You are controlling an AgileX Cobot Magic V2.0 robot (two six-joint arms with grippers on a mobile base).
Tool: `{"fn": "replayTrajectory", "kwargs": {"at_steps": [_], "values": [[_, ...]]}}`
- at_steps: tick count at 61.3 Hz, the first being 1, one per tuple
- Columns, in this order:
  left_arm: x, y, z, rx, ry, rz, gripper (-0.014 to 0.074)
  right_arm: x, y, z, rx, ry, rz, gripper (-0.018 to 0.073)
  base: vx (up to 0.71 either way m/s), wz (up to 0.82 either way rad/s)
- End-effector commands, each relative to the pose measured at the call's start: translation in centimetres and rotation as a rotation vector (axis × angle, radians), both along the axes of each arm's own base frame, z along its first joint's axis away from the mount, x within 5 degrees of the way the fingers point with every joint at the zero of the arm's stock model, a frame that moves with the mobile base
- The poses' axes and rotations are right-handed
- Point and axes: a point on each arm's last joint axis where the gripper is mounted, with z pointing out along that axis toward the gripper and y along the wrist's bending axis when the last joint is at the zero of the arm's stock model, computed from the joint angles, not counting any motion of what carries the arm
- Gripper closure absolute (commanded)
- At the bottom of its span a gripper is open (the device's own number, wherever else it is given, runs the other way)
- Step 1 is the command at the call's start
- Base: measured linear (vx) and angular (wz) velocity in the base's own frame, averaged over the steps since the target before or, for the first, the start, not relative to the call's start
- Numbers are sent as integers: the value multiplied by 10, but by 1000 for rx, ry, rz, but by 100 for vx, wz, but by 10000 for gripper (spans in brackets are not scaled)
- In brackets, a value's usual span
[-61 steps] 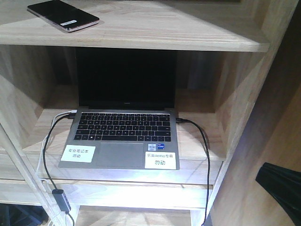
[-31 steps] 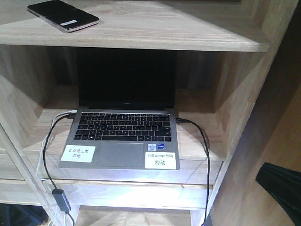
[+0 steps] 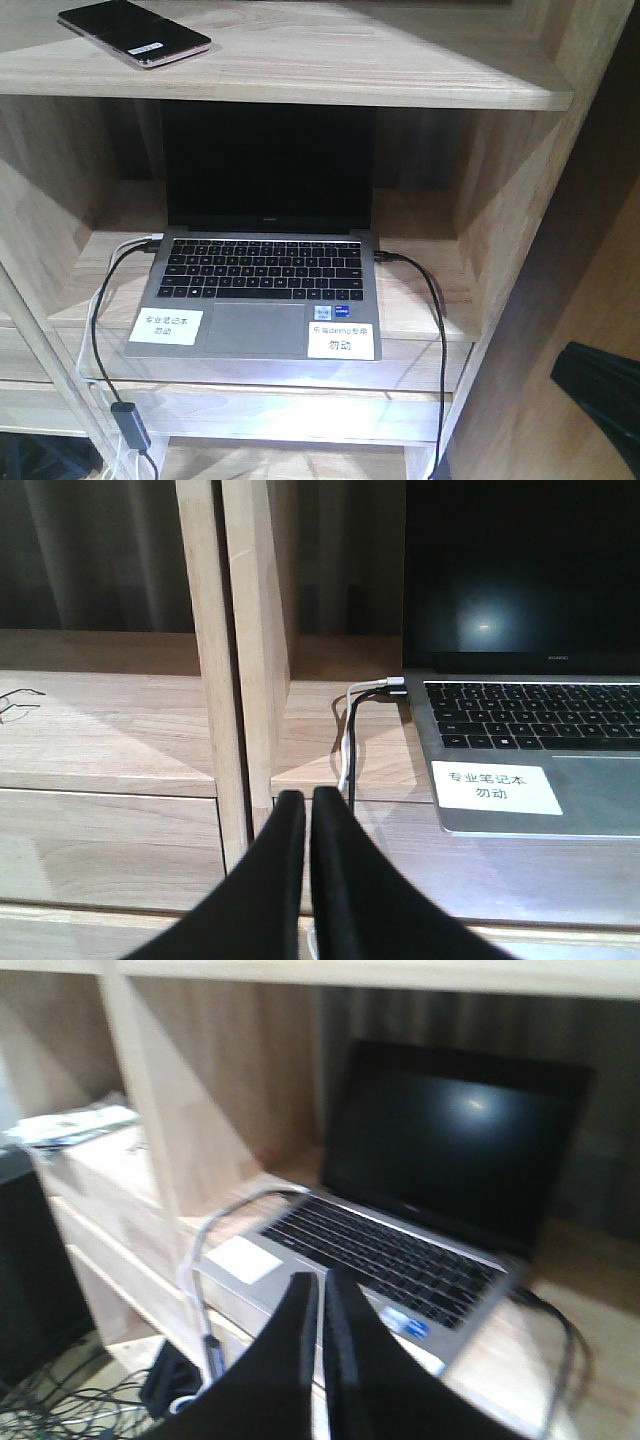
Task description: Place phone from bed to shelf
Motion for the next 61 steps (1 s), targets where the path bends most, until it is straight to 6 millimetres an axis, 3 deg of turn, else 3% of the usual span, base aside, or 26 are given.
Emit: {"fn": "replayTrajectory", "kwargs": {"at_steps": [1, 18, 37, 61], "values": [[1, 0, 6, -9, -72, 5, 596, 4, -5, 13, 43, -50, -72, 561, 0, 0], [1, 0, 6, -9, -72, 5, 596, 4, -18, 11, -10, -67, -201, 561, 0, 0], [1, 0, 6, -9, -72, 5, 596, -11, -38, 5, -36, -89, -419, 561, 0, 0], [1, 0, 6, -9, -72, 5, 596, -25, -49, -54, -21, -120, -619, 561, 0, 0]]}}
